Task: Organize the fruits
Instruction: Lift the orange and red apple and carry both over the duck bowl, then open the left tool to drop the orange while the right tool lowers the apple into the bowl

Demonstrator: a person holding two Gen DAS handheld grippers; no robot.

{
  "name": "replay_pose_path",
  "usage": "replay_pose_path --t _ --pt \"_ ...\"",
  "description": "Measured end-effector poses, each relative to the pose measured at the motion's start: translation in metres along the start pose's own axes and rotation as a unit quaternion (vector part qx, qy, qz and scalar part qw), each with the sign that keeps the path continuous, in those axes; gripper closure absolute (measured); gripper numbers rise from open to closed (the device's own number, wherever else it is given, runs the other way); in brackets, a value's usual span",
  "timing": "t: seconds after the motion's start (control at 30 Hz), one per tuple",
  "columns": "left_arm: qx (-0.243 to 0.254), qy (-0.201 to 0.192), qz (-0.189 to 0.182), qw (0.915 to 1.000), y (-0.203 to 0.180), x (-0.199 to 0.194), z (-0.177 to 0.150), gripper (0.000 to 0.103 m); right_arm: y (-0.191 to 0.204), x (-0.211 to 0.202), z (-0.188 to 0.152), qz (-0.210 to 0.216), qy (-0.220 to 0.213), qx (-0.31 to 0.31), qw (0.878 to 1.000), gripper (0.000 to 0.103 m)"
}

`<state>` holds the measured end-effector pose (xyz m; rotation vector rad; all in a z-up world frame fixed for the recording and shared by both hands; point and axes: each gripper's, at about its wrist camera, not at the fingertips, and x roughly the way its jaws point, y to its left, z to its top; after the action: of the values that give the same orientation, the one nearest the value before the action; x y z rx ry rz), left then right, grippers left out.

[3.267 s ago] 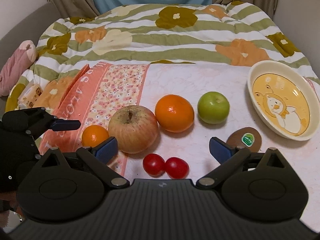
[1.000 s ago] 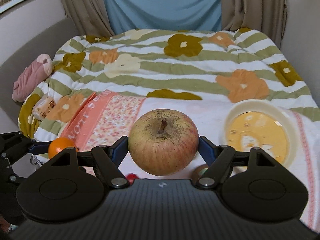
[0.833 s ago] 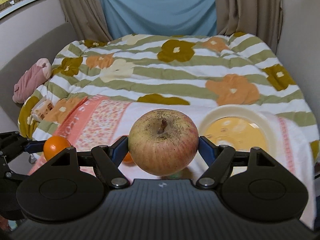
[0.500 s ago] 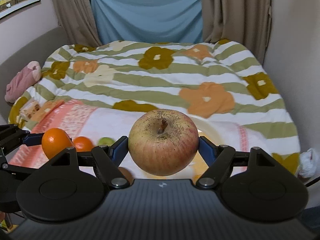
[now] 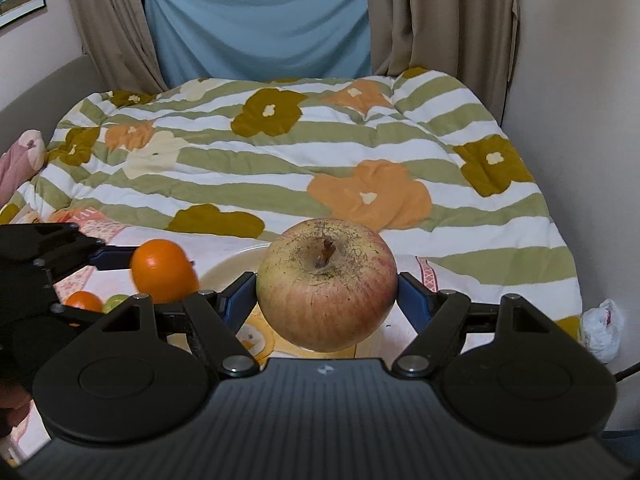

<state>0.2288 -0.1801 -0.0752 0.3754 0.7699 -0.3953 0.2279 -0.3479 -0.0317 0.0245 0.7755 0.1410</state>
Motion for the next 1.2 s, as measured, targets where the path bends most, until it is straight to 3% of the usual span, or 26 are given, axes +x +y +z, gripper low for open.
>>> replay_pose_path --t 0.23,0.53,0.57,0.67,0.83,1.2 --pt "0.020 0.036 -0.011 0.9991 -0.003 0.059 0.005 0.040 -0.011 0.038 0.002 0.000 0.016 0.006 1.000 0.013" --pt "0.035 0.061 -0.013 0.9974 -0.011 0.089 0.009 0.038 -0.021 0.061 -0.002 0.002 0.031 0.009 0.999 0.013" --pt "0.035 0.059 -0.015 0.9975 -0.010 0.089 0.009 0.035 -0.021 0.062 -0.002 0.002 0.032 0.008 0.999 0.013" --pt "0.041 0.042 -0.005 0.9983 -0.009 0.078 0.010 0.012 -0.022 0.060 -0.002 0.007 0.030 0.005 1.000 0.013" --pt "0.041 0.040 0.001 0.9984 -0.005 0.059 0.004 0.012 -0.023 0.058 -0.004 0.018 0.031 -0.004 0.999 0.013" --pt "-0.024 0.052 0.026 0.9980 0.011 0.016 -0.019 0.012 -0.008 0.073 -0.021 0.042 0.051 -0.052 0.996 0.013"
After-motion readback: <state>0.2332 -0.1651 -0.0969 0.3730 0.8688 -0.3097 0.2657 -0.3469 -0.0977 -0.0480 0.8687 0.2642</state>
